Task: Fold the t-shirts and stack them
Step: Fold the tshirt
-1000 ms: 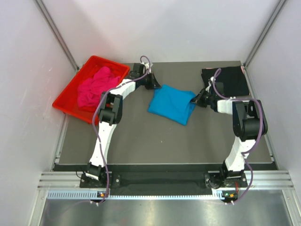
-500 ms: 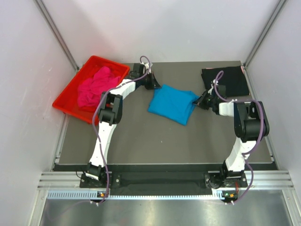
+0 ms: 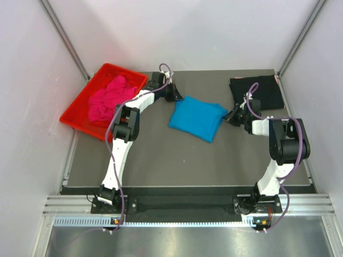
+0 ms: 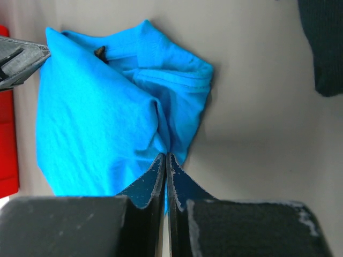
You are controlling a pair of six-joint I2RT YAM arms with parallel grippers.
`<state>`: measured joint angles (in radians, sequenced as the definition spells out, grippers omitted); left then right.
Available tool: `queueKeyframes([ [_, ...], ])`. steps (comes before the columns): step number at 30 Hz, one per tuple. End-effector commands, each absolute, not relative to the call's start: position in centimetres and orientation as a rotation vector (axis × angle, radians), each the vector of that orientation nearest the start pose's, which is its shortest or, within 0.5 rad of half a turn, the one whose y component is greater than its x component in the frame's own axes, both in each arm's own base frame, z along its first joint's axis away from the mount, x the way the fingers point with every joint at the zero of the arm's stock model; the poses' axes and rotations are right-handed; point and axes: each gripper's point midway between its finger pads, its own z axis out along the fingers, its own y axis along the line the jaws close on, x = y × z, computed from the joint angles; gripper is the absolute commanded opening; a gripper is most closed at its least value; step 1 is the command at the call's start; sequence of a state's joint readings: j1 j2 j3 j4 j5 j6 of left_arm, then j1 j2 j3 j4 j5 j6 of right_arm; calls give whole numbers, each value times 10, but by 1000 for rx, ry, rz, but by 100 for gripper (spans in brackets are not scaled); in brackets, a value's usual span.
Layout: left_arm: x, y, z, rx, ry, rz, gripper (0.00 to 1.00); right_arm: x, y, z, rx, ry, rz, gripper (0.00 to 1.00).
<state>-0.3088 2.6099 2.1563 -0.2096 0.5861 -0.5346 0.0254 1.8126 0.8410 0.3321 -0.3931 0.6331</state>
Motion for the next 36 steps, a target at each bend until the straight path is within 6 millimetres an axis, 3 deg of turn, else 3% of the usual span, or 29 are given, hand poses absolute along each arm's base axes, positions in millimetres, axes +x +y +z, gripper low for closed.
queueKeyframes([
  [1, 594, -272, 21, -1, 2324, -950, 0, 444, 93, 69, 418, 2108, 785, 0],
  [9, 595, -274, 28, -2, 2310, -979, 0, 445, 98, 83, 385, 2088, 826, 1],
  [10, 594, -276, 30, 1, 2307, -987, 0, 445, 100, 84, 377, 2087, 837, 7],
  [11, 593, -278, 30, 2, 2308, -1001, 0, 447, 101, 87, 373, 2085, 844, 22],
  [14, 593, -279, 34, 1, 2300, -1017, 0, 452, 101, 88, 388, 2086, 852, 36],
  [20, 593, -282, 35, 8, 2293, -1030, 0, 463, 103, 88, 400, 2077, 864, 41],
  [25, 593, -283, 35, 9, 2291, -1039, 0, 472, 105, 80, 390, 2091, 880, 32],
  [33, 594, -283, 33, 7, 2291, -1039, 0, 480, 106, 73, 406, 2101, 887, 29],
  [34, 594, -283, 32, 9, 2294, -1036, 0, 481, 104, 72, 412, 2101, 879, 22],
  [35, 595, -280, 31, 1, 2297, -1022, 0, 480, 102, 71, 413, 2105, 861, 0],
  [36, 597, -279, 31, -6, 2299, -1005, 0, 482, 97, 69, 431, 2104, 819, 0],
])
